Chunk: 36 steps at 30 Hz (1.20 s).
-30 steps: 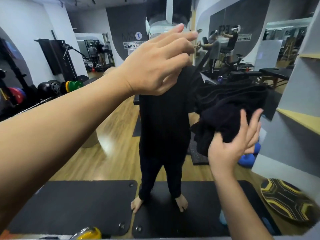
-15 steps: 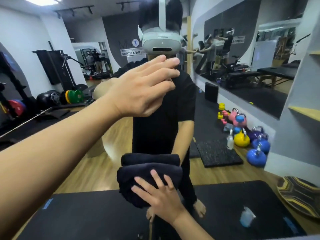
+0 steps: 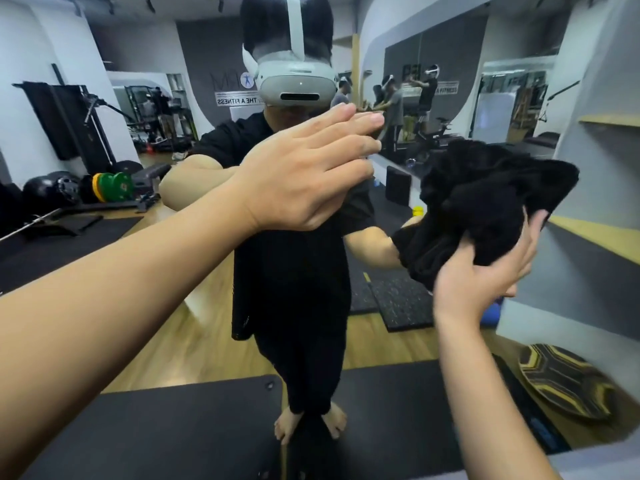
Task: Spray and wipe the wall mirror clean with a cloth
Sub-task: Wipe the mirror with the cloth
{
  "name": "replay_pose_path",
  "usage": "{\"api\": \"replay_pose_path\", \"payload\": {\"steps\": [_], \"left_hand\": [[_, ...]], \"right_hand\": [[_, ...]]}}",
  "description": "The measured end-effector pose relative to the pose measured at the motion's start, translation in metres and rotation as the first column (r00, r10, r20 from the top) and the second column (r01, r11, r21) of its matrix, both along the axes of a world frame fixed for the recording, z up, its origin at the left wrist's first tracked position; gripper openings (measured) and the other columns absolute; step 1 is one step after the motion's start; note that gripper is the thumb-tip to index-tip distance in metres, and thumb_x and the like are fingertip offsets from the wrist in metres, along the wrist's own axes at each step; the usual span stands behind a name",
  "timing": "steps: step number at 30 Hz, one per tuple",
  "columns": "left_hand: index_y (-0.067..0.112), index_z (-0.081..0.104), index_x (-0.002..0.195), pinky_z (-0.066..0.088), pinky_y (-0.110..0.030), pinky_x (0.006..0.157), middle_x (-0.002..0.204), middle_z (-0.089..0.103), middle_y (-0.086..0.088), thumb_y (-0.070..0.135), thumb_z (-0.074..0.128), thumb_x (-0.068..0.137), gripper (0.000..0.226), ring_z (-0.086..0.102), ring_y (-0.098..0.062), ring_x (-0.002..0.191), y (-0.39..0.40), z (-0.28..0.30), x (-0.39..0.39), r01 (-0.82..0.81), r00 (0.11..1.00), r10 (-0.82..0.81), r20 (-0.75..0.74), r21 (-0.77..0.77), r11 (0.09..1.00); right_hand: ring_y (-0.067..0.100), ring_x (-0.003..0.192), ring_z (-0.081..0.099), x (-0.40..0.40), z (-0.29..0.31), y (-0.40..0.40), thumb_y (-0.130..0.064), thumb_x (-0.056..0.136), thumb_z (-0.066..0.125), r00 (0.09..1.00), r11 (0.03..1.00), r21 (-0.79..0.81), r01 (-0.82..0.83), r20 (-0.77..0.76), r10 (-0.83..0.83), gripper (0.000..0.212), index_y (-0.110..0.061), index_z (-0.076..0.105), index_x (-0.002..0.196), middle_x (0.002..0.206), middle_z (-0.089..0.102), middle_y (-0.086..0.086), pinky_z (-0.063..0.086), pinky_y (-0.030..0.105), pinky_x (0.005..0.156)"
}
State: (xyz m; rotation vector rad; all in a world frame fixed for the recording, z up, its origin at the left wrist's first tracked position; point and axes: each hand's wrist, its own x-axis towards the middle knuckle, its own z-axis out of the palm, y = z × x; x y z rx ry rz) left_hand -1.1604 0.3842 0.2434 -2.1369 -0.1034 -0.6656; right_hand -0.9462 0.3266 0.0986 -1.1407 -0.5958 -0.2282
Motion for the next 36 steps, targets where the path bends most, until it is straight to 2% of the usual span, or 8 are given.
{"api": "replay_pose_path", "payload": {"steps": [3, 7, 14, 20, 24, 27, 31, 36], "left_hand": [[-0.007, 0.067, 0.113, 0.036, -0.06, 0.118, 0.129, 0.065, -0.025, 0.001, 0.045, 0.099, 0.028, 0.047, -0.043, 0.143, -0.001, 0.0, 0.003, -0.021, 1.0, 0.021, 0.009, 0.001, 1.0], [-0.008, 0.067, 0.113, 0.039, -0.061, 0.116, 0.127, 0.066, -0.026, -0.002, 0.047, 0.097, 0.026, 0.049, -0.043, 0.141, -0.003, 0.0, 0.003, -0.036, 0.999, 0.035, -0.023, -0.036, 0.999], [-0.008, 0.067, 0.115, 0.036, -0.059, 0.118, 0.126, 0.066, -0.024, -0.005, 0.046, 0.097, 0.028, 0.049, -0.04, 0.142, -0.012, 0.004, 0.0, -0.06, 0.998, 0.057, -0.031, -0.096, 0.994], [-0.003, 0.074, 0.111, 0.039, -0.063, 0.114, 0.131, 0.066, -0.023, -0.003, 0.056, 0.089, 0.028, 0.05, -0.042, 0.14, -0.022, 0.007, -0.051, -0.085, 0.996, 0.085, -0.005, -0.03, 0.996], [0.006, 0.076, 0.118, 0.038, -0.064, 0.115, 0.142, 0.061, -0.02, 0.004, 0.067, 0.087, 0.032, 0.048, -0.042, 0.142, -0.023, 0.018, -0.113, -0.197, 0.976, 0.187, 0.108, 0.088, 0.976], [0.006, 0.073, 0.125, 0.037, -0.064, 0.115, 0.144, 0.059, -0.02, 0.007, 0.069, 0.089, 0.037, 0.048, -0.042, 0.142, -0.018, 0.024, -0.147, -0.248, 0.958, 0.231, 0.172, 0.085, 0.965], [0.006, 0.069, 0.132, 0.036, -0.063, 0.116, 0.147, 0.056, -0.019, 0.01, 0.058, 0.091, 0.042, 0.046, -0.042, 0.144, -0.007, 0.02, -0.156, -0.261, 0.957, 0.243, 0.16, 0.106, 0.959], [0.006, 0.069, 0.131, 0.036, -0.063, 0.117, 0.147, 0.057, -0.019, 0.009, 0.055, 0.091, 0.043, 0.046, -0.043, 0.143, -0.004, 0.019, -0.159, -0.235, 0.962, 0.215, 0.171, 0.106, 0.966]], "right_hand": [[0.022, 0.154, 0.015, -0.045, -0.004, 0.002, -0.016, 0.07, 0.053, 0.999, 1.0, 0.008, -0.012, 0.044, 0.012, 0.075, -0.029, 0.048, 0.144, 0.164, 0.031, -0.001, 0.003, 0.033, 0.122], [0.036, 0.153, 0.017, -0.127, -0.052, 0.001, -0.016, 0.073, 0.063, 0.888, 0.986, -0.167, -0.022, 0.449, 0.095, 0.064, -0.035, 0.053, 0.133, 0.16, 0.037, 0.001, 0.012, 0.055, 0.12], [0.021, 0.149, 0.033, -0.134, -0.136, -0.007, -0.018, 0.104, 0.036, 0.083, 0.974, -0.221, 0.057, 0.973, 0.217, 0.045, -0.04, 0.061, 0.134, 0.156, 0.043, -0.015, 0.034, 0.045, 0.105], [0.03, 0.146, 0.034, -0.075, -0.065, -0.005, -0.025, 0.071, 0.067, 0.371, 0.985, -0.127, 0.118, 0.926, 0.075, 0.074, -0.033, 0.05, 0.142, 0.16, 0.037, -0.006, 0.027, 0.05, 0.107], [0.03, 0.152, 0.02, -0.076, -0.015, -0.005, -0.029, 0.072, 0.066, 0.817, 0.982, -0.188, -0.006, 0.565, 0.113, 0.065, -0.025, 0.051, 0.135, 0.163, 0.03, 0.001, 0.014, 0.047, 0.113], [0.028, 0.153, 0.016, -0.116, 0.002, -0.001, -0.024, 0.071, 0.065, 0.937, 0.992, -0.124, -0.037, 0.34, 0.078, 0.063, -0.023, 0.056, 0.133, 0.163, 0.032, -0.001, 0.01, 0.046, 0.116], [0.041, 0.149, 0.024, -0.197, -0.028, 0.003, -0.031, 0.075, 0.063, 0.854, 0.993, -0.111, 0.035, 0.52, 0.029, 0.053, -0.031, 0.056, 0.128, 0.155, 0.044, -0.001, 0.017, 0.053, 0.115], [0.034, 0.146, 0.032, -0.274, -0.113, 0.001, -0.024, 0.088, 0.056, 0.347, 0.988, -0.15, 0.035, 0.929, 0.128, 0.047, -0.04, 0.06, 0.132, 0.154, 0.045, -0.014, 0.031, 0.052, 0.107]]}}
